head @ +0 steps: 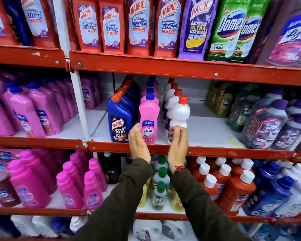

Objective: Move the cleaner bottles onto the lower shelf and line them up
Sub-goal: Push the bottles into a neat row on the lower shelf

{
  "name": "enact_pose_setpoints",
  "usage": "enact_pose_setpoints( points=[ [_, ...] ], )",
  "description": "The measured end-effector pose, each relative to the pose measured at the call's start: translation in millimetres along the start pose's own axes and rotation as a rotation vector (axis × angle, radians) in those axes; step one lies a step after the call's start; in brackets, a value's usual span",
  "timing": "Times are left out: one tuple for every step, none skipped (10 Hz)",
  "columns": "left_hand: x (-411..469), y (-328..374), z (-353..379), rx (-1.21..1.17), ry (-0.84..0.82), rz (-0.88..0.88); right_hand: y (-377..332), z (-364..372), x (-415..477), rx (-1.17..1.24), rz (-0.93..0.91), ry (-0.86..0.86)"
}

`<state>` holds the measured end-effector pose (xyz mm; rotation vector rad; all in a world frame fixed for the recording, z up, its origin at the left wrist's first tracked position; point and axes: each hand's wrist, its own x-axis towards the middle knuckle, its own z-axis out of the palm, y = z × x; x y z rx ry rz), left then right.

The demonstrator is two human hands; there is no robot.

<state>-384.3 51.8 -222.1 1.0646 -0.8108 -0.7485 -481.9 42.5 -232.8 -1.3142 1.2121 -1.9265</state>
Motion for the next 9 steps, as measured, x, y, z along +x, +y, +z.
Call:
enact_pose_setpoints(
  points=[
    [-6.5,-3.0,15.5,0.045,-0.196,0.016,6.7,-17.3,18.3,0.050,0.048,0.170],
    [-6.3,-5.4,34.4,0.077,-0.368,-0.040,15.5,-35.1,43.7,-0.030,0.207,0.125],
    [-3.8,-5.6,52.8,0.130,-0.494,-0.200,14.9,-44.3,52.2,0.001,0.352,-0.061],
    [0.7,-9.3,64.4,0.122,-0.557,-0.305,15.2,-48.5,51.9,0.031,0.332,-0.083],
    [3.5,-14.1,70.9,0.052,-0.577,-0.342,13.4,-50.3,51.8,0.033,0.334,-0.098],
    [4.7,-23.6,73.3,0.040,-0.571,-0.383,17.3,-52.5,54.3,0.024,0.326,-0.115],
    [4.3,-29.7,72.5,0.034,-0.566,-0.391,14.5,-53.6,53.8,0.046,0.320,-0.118],
    [4.1,-23.0,74.5,0.040,-0.567,-0.378,17.1,-55.5,53.0,0.053,0.338,-0.140],
    [-0.9,-20.9,75.7,0.047,-0.562,-0.328,14.0,-62.3,55.6,0.065,0.368,-0.170]
  ],
)
